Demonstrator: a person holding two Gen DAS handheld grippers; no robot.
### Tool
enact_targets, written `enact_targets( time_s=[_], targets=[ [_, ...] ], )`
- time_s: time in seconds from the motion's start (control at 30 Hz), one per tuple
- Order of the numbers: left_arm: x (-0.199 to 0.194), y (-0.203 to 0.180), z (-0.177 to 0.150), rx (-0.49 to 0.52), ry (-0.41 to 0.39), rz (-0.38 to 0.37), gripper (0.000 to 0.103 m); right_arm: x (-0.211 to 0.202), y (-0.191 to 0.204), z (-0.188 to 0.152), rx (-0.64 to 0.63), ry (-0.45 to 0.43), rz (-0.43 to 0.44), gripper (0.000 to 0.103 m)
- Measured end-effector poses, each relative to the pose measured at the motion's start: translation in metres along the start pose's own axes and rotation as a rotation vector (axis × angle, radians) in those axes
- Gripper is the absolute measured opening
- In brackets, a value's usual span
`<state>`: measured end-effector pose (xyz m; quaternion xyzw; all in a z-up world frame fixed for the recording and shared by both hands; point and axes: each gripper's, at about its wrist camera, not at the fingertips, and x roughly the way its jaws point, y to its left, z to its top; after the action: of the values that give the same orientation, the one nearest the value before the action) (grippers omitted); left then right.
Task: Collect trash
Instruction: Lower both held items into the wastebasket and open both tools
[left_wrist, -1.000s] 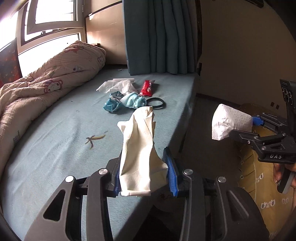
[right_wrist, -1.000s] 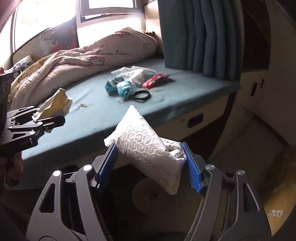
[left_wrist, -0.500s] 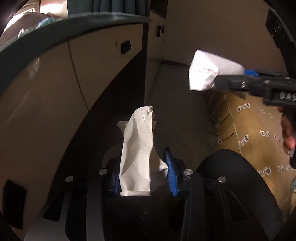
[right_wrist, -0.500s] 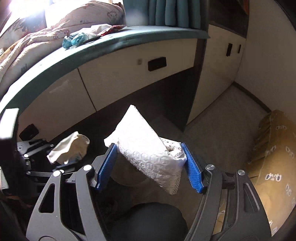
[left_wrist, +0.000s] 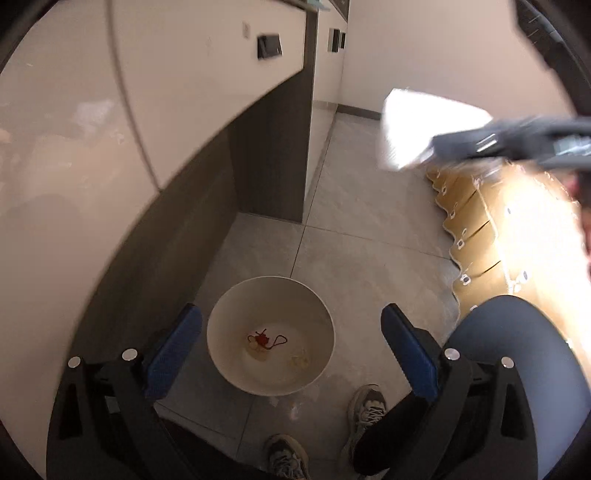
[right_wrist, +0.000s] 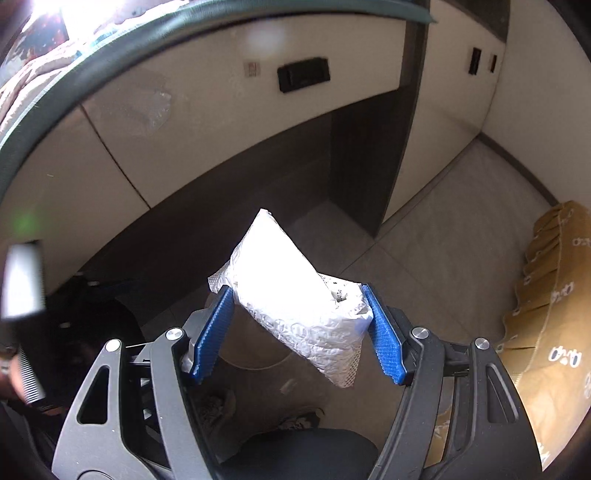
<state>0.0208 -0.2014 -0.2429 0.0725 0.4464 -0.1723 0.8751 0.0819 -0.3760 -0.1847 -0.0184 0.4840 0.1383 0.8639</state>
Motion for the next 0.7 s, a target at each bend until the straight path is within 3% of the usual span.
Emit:
enact_targets(
  time_s=[0.2,0.27,0.3,0.43,0.7],
  targets=[
    [-0.087,-0.008,0.013,0.075,-0.104,0.006,0.097,0.044,0.033,-0.002,-0.065,0.067,0.042,0.069],
    [-0.120,-0.012,0.023,0.106,-0.152,0.028,0.097,0.063,0.053,-0.002,-0.101,0.089,0.059,0.079],
    [-0.134,-0.010,0.027,0.117,-0.169,0.038,0.097,0.073,0.062,-0.003,-0.119,0.097,0.078,0.097],
    [-0.183,0.001,0.045,0.116,-0.202,0.074,0.097,0.096,0.082,-0.001,-0.165,0.122,0.018,0.098],
    [-0.252,0.067,0.092,-0.004,-0.273,0.207,0.097,0.036,0.054,0.020,-0.014,0.004,0.038,0.098]
  ],
)
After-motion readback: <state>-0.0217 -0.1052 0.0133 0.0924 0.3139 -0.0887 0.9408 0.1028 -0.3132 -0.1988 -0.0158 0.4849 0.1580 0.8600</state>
